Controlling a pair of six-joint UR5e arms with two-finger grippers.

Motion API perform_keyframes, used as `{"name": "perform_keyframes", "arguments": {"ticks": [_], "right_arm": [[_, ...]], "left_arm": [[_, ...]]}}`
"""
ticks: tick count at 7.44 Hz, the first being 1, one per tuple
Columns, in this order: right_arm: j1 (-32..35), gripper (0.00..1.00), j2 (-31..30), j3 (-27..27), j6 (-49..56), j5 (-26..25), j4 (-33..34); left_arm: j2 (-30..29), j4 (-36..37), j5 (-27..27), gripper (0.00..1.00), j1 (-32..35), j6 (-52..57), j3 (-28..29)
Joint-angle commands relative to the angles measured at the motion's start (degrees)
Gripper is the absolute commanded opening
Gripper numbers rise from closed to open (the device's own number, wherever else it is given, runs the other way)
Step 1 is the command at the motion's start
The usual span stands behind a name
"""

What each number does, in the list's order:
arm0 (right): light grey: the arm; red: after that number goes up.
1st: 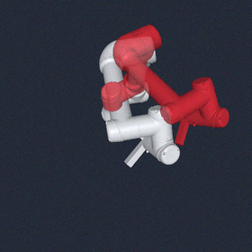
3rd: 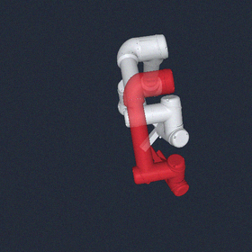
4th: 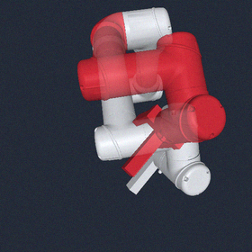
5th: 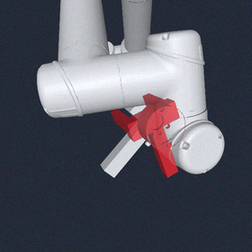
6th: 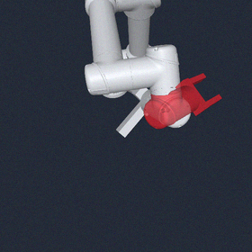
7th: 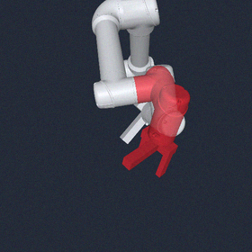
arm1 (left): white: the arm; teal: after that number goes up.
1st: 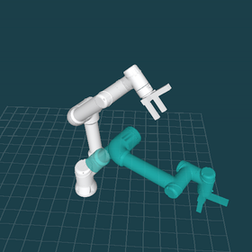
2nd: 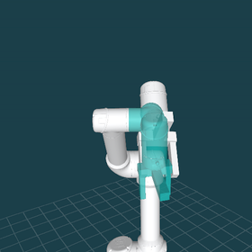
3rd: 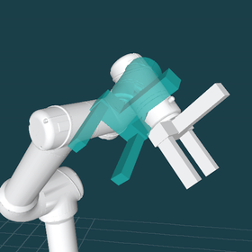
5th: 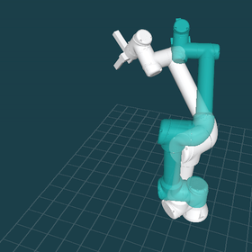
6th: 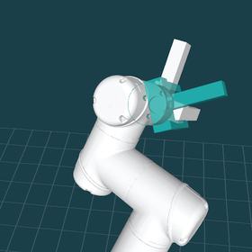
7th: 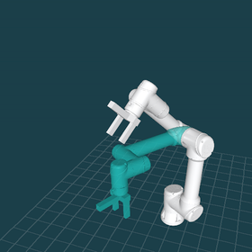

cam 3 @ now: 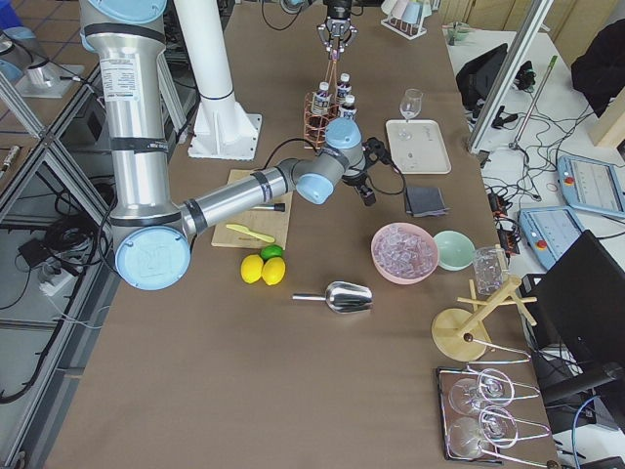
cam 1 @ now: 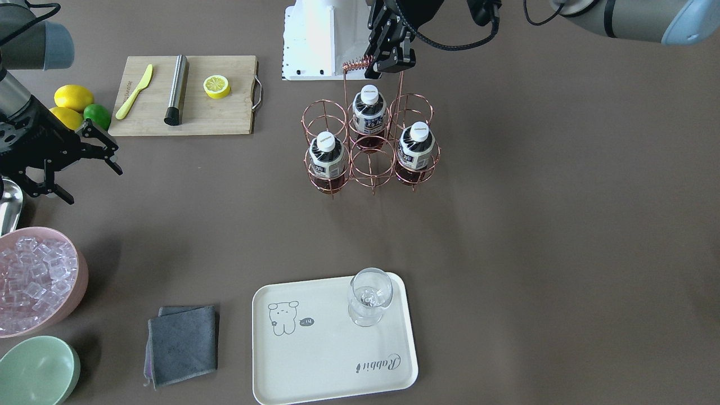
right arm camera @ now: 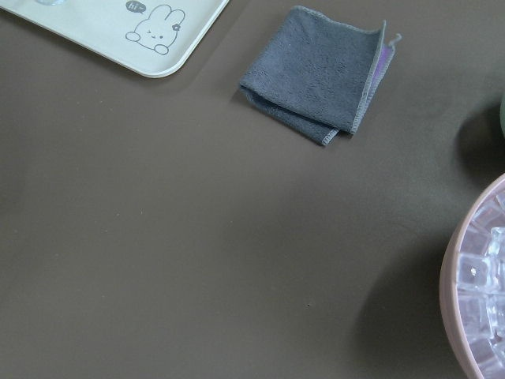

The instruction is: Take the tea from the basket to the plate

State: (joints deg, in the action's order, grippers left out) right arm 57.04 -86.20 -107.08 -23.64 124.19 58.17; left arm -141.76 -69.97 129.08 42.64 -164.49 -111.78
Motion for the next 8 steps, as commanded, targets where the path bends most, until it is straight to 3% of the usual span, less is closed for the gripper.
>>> {"name": "perform_keyframes", "arguments": {"ticks": [1, 8], "right_arm": [[0.0, 1.0, 0.0, 0.4, 0.0, 0.0, -0.3], [-0.2, 1.0, -0.4, 2.3, -0.1, 0.0, -3.1]], "left_arm": [[-0.1, -0.2, -0.4, 0.0, -0.6, 0.0, 0.7], [0.2, -1.4, -0.4, 0.0, -0.6, 0.0, 1.9]]}}
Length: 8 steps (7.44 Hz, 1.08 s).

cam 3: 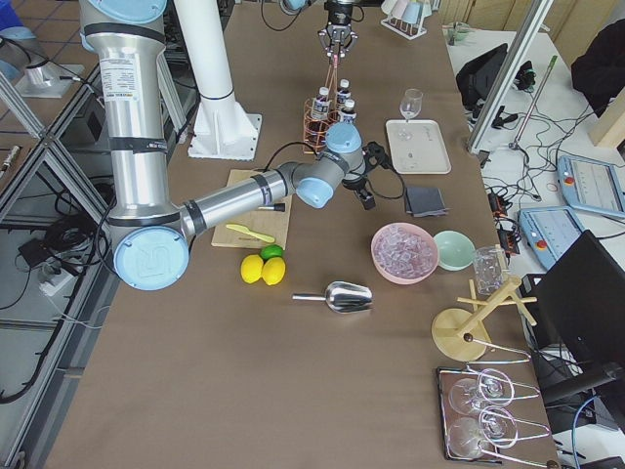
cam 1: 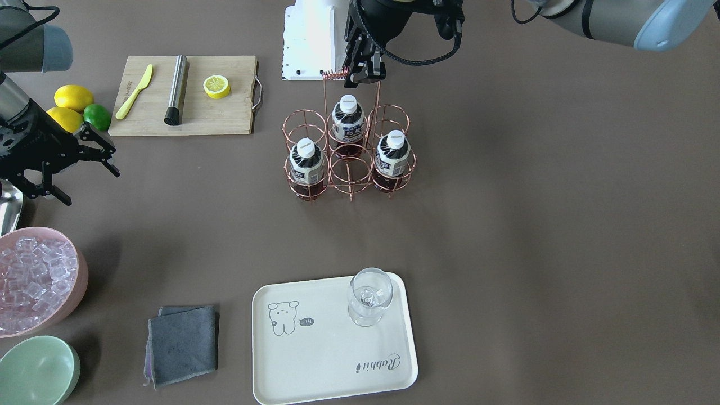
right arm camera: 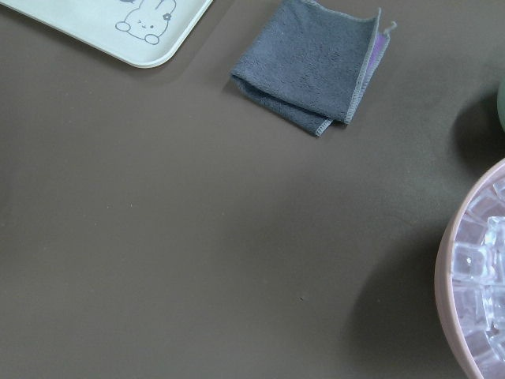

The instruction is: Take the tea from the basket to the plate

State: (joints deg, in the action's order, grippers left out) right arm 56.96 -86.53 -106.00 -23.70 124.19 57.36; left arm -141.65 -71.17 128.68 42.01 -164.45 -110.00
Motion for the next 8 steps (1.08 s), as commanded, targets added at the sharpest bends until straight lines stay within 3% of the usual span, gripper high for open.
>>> {"name": "perform_keyframes", "arguments": {"ticks": [1, 3, 8], "right_arm": [[-0.1, 1.0, 0.1, 3.4, -0.2, 0.0, -5.6], [-0.1, 1.0, -0.5, 6.3, -0.3, 0.1, -11.9], [-1.1, 1.0, 1.2, 6.1, -3.3, -1.0, -14.5]], "left_arm": [[0.0, -0.1, 0.0, 0.0, 0.0, 0.0, 0.1], [-0.2, -0.1, 0.1, 0.0, 0.0, -0.3, 0.1], [0.1, -3.4, -0.3, 0.0, -1.2, -2.8, 1.1]]}}
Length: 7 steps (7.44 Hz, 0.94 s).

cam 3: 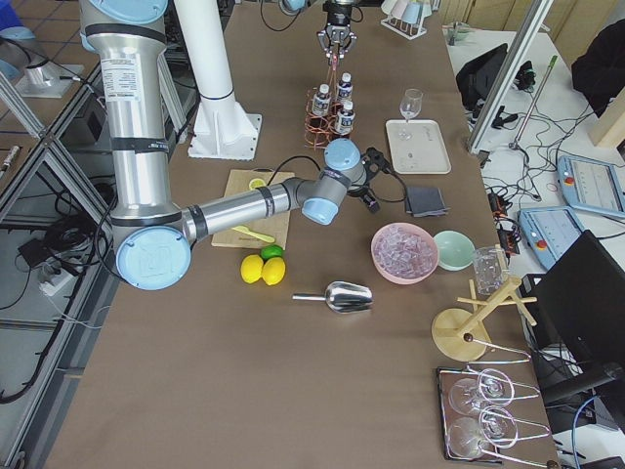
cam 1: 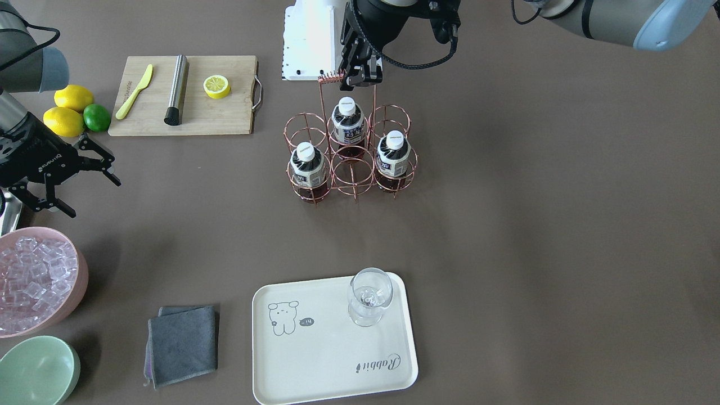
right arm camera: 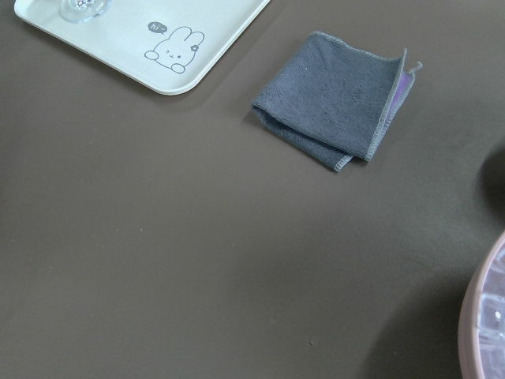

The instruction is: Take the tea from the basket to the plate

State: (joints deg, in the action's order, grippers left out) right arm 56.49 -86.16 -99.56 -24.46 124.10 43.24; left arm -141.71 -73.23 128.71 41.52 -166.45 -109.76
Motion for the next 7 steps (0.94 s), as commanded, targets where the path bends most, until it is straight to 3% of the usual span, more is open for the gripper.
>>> {"name": "perform_keyframes", "arguments": {"ticks": [1, 4, 5, 7], "right_arm": [[-1.0, 1.0, 1.4, -0.2, -3.4, -1.3, -0.9], [-1.0, 1.0, 2.4, -0.2, -7.9, -2.1, -8.0], [-1.1, 1.0, 2.3, 0.2, -10.5, -2.9, -13.6], [-2.4, 1.0, 5.4, -0.2, -12.2, -5.3, -16.2]], "left_arm": [[0.3, -1.5, -0.6, 0.0, -0.7, -0.7, 1.1], [0.2, -1.5, -0.6, 0.0, -0.7, -0.7, 1.3], [0.1, -1.5, -0.6, 0.0, -0.7, -0.8, 1.3], [-0.1, -1.5, -0.5, 0.0, -0.7, -1.0, 1.1]]}}
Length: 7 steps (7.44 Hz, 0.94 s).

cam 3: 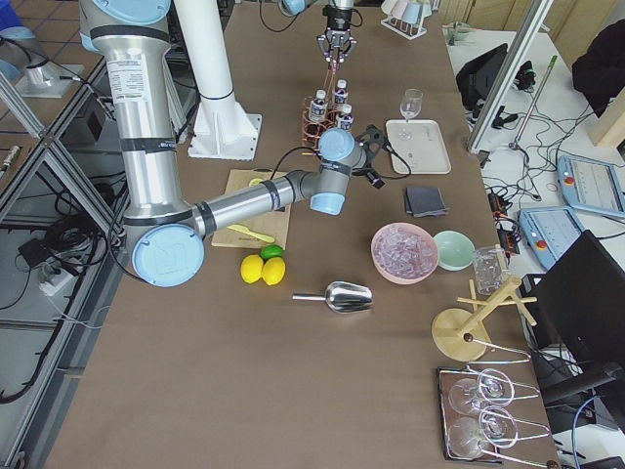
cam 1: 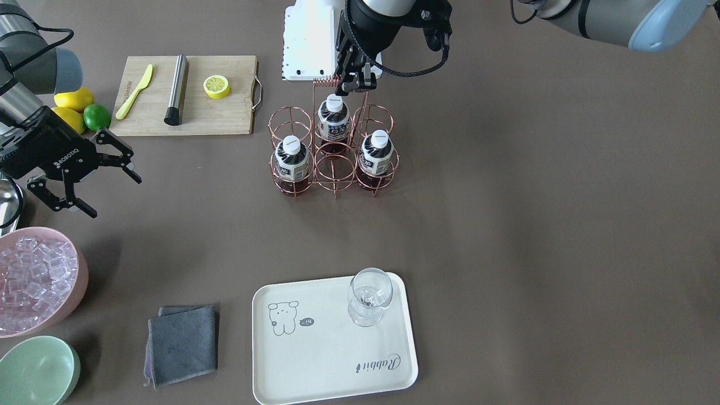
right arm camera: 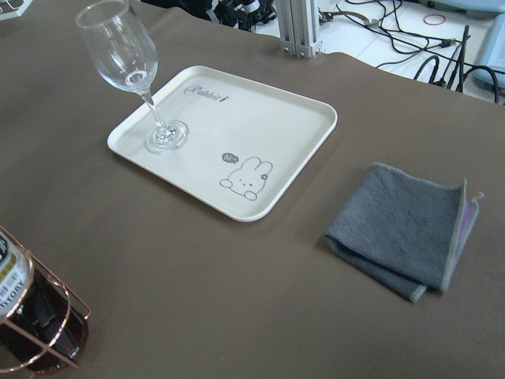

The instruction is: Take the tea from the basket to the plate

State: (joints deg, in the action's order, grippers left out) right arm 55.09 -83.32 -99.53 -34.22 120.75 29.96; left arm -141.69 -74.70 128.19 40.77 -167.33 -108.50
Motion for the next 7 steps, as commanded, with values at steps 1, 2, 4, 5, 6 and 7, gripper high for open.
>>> {"name": "perform_keyframes", "arguments": {"ticks": [1, 2, 4, 5, 6, 7], "right_arm": [[-4.2, 1.0, 3.4, 0.0, -5.8, -6.4, -8.4], [-7.4, 1.0, 3.4, -0.4, -6.6, -11.4, -12.5], [-11.5, 1.0, 5.3, -1.9, -7.5, -14.7, -13.0], [-14.0, 1.0, 5.4, -3.5, -7.5, -17.7, -14.5], [-15.7, 1.0, 5.3, -4.3, -7.6, -18.6, -15.6], [-18.7, 1.0, 5.3, -5.2, -7.6, -21.5, -17.1]], "left_arm": [[-0.2, 0.0, 0.0, 0.0, -0.1, -0.1, 0.0], [-0.2, 0.0, 0.0, 0.0, -0.2, -0.2, 0.0], [-0.2, -0.7, 0.0, 0.0, -0.5, -1.0, 0.0], [-0.1, -1.1, 0.0, 0.0, -0.6, -1.0, 0.0], [-0.1, -1.1, 0.0, 0.0, -0.6, -1.1, 0.0], [-0.1, -1.1, 0.0, 0.0, -0.6, -1.1, 0.0]]}}
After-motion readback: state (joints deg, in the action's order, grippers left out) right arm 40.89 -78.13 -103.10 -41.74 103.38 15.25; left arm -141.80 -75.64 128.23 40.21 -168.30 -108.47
